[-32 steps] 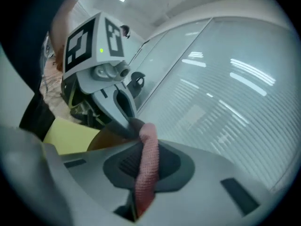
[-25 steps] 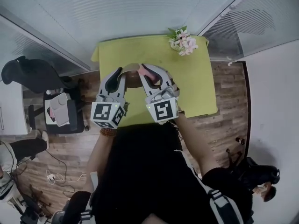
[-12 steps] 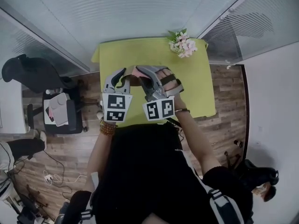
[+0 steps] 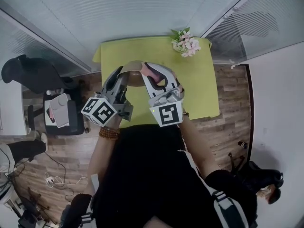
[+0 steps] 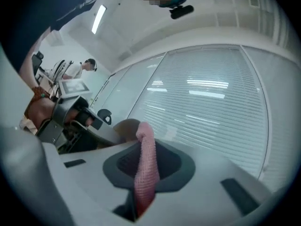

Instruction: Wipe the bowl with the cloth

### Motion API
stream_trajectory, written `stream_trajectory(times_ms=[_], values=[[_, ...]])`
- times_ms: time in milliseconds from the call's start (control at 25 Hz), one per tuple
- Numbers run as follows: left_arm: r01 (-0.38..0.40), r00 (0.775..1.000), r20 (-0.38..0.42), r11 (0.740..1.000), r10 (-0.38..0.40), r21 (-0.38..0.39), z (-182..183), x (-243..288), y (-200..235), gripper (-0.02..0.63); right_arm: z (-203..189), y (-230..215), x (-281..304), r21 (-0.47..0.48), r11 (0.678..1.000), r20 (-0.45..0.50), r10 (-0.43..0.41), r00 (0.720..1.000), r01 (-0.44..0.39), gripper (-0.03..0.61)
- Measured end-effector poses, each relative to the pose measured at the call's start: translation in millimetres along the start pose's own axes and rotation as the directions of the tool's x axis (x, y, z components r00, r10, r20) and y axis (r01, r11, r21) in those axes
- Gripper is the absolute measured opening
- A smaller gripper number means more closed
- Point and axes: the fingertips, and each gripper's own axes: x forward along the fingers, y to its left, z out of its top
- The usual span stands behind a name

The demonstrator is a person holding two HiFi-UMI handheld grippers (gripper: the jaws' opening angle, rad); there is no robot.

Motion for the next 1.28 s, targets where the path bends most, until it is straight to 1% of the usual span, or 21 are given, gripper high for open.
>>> stream_trajectory(times_ms=[40, 80, 160, 200, 240, 280, 320, 360, 400, 480, 600, 680, 840, 960, 1000, 1040, 1120, 1160, 1200, 1240, 1280], values=[[0.013, 1.000, -0.023, 1.000, -0.014, -0.028, -7, 1, 3, 0.069, -7, 0, 0, 0.022, 1.000, -0.022, 0.014, 1.000, -0.014, 0.035], [0.011, 0.997, -0.077, 1.000, -0.012, -0.006, -17, 3, 7, 0.082, -17, 1, 0, 0.008, 1.000, -0.064, 0.027, 0.998, -0.027, 0.035], [-0.015, 0.967, -0.248, 0.982, 0.062, 0.189, -41, 6, 15, 0.086, -38, 5, 1, -0.157, 0.985, -0.160, 0.042, 0.986, -0.067, 0.028], [-0.021, 0.938, -0.321, 0.945, 0.132, 0.325, -51, 8, 18, 0.086, -45, 9, 2, -0.271, 0.957, -0.199, 0.047, 0.979, -0.101, 0.028], [-0.022, 0.908, -0.364, 0.892, 0.207, 0.451, -57, 9, 21, 0.066, -50, 13, 3, -0.367, 0.920, -0.229, 0.053, 0.972, -0.137, 0.028], [-0.028, 0.886, -0.377, 0.844, 0.269, 0.536, -60, 10, 23, 0.044, -50, 17, 4, -0.431, 0.888, -0.248, 0.057, 0.967, -0.163, 0.028], [-0.045, 0.878, -0.371, 0.823, 0.303, 0.566, -60, 11, 24, 0.034, -48, 18, 5, -0.464, 0.869, -0.253, 0.055, 0.966, -0.171, 0.028], [-0.069, 0.884, -0.357, 0.840, 0.302, 0.538, -57, 13, 24, 0.025, -45, 18, 6, -0.474, 0.865, -0.247, 0.047, 0.968, -0.163, 0.028], [-0.092, 0.899, -0.340, 0.879, 0.275, 0.469, -53, 15, 23, 0.021, -40, 16, 6, -0.468, 0.872, -0.231, 0.035, 0.972, -0.143, 0.028], [-0.110, 0.937, -0.282, 0.939, 0.207, 0.325, -43, 17, 18, 0.023, -32, 9, 7, -0.416, 0.906, -0.194, -0.002, 0.981, -0.080, 0.028], [-0.078, 0.978, -0.175, 0.980, 0.110, 0.182, -25, 17, 1, 0.049, -21, -8, 0, -0.271, 0.962, -0.159, -0.080, 0.984, 0.034, 0.029], [-0.038, 0.992, -0.114, 0.995, 0.049, 0.097, -17, 15, -9, 0.054, -11, -15, -8, -0.173, 0.980, -0.129, -0.122, 0.984, 0.099, 0.032], [0.020, 1.000, -0.008, 0.992, -0.021, -0.123, -12, 10, -15, 0.061, -2, -19, -22, -0.074, 0.984, -0.070, -0.169, 0.983, 0.164, 0.034], [0.047, 0.998, 0.046, 0.937, -0.033, -0.347, -24, 10, -8, 0.070, -6, -23, -26, -0.010, 0.983, -0.067, -0.184, 0.981, 0.184, 0.034], [0.053, 0.998, 0.041, 0.918, -0.040, -0.393, -31, 10, -5, 0.081, -12, -23, -25, 0.010, 0.982, -0.076, -0.188, 0.979, 0.189, 0.034], [0.050, 0.999, 0.007, 0.921, -0.052, -0.386, -39, 11, -3, 0.098, -20, -24, -25, 0.029, 0.982, -0.092, -0.184, 0.979, 0.187, 0.034], [0.024, 0.987, -0.153, 0.976, -0.058, -0.217, -55, 15, -1, 0.111, -46, -23, -23, 0.019, 0.991, -0.170, -0.130, 0.977, 0.135, 0.028], [0.014, 0.970, -0.241, 0.996, -0.034, -0.086, -60, 16, -2, 0.110, -58, -22, -21, -0.033, 0.996, -0.221, -0.084, 0.972, 0.078, 0.028], [0.015, 0.950, -0.313, 0.998, 0.007, 0.066, -62, 18, -2, 0.110, -66, -20, -20, -0.111, 0.994, -0.260, -0.042, 0.965, 0.014, 0.028], [0.028, 0.929, -0.365, 0.973, 0.059, 0.227, -64, 19, -2, 0.111, -69, -17, -19, -0.194, 0.980, -0.281, -0.010, 0.960, -0.046, 0.029], [0.052, 0.910, -0.400, 0.925, 0.111, 0.376, -66, 22, -2, 0.110, -69, -15, -18, -0.264, 0.960, -0.292, 0.016, 0.956, -0.097, 0.028]])
